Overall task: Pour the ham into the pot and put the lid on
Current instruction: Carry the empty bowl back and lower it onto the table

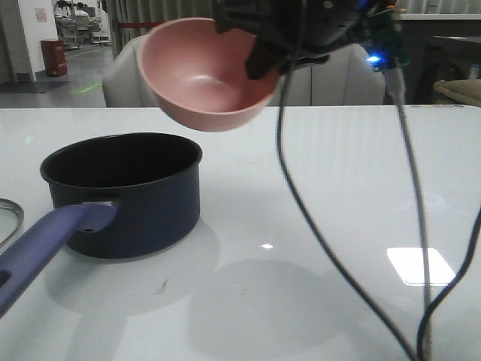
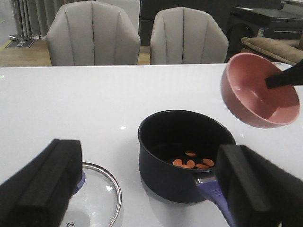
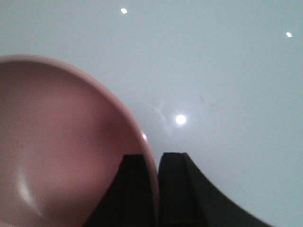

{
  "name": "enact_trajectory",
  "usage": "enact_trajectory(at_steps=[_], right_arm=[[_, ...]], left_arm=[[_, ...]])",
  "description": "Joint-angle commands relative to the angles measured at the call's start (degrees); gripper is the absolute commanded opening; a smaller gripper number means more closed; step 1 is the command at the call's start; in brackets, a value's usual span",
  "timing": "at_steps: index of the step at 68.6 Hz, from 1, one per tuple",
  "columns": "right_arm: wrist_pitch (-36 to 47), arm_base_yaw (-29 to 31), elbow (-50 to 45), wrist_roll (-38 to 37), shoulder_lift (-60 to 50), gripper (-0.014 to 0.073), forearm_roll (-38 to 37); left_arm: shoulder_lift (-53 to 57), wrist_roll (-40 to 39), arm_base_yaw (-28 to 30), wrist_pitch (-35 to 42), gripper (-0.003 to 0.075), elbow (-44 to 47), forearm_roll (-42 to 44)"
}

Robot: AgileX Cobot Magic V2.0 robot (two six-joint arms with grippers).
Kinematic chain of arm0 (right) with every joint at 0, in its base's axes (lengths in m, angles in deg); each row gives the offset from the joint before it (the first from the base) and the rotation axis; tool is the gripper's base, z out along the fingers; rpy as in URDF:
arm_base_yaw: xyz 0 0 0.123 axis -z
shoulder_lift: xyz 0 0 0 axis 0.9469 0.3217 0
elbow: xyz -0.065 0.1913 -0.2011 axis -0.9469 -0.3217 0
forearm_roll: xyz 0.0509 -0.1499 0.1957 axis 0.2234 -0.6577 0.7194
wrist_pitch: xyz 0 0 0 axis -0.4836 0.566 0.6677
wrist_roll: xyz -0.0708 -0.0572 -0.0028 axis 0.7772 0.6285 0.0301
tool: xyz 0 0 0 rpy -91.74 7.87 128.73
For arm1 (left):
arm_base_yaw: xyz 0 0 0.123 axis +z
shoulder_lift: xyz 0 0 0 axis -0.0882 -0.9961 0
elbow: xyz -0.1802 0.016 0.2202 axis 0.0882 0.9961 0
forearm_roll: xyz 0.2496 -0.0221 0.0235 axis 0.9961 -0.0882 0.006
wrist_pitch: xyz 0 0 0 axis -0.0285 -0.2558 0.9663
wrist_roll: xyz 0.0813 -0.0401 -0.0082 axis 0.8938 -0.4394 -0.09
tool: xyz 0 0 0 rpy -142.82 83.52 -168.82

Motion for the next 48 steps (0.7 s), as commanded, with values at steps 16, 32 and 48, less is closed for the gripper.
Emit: enact_trajectory(at_steps=[16, 32, 48], right_arm=[[-16.1, 8.8, 1.5, 0.0, -2.1, 0.0128, 0.2], [-19.2, 12.8, 1.5, 0.0, 1.8, 0.0128, 0.9], [-20.4, 15.4, 1.5, 0.1, 6.4, 0.0129, 3.7]], left_arm=[[-0.7, 0.0, -0.5, 4.7, 0.0617, -1.5, -0.5], [-0.7, 0.0, -0.5, 4.7, 0.0617, -1.5, -0.5], [-0.7, 0.0, -0.5, 4.7, 0.0617, -1.5, -0.5]])
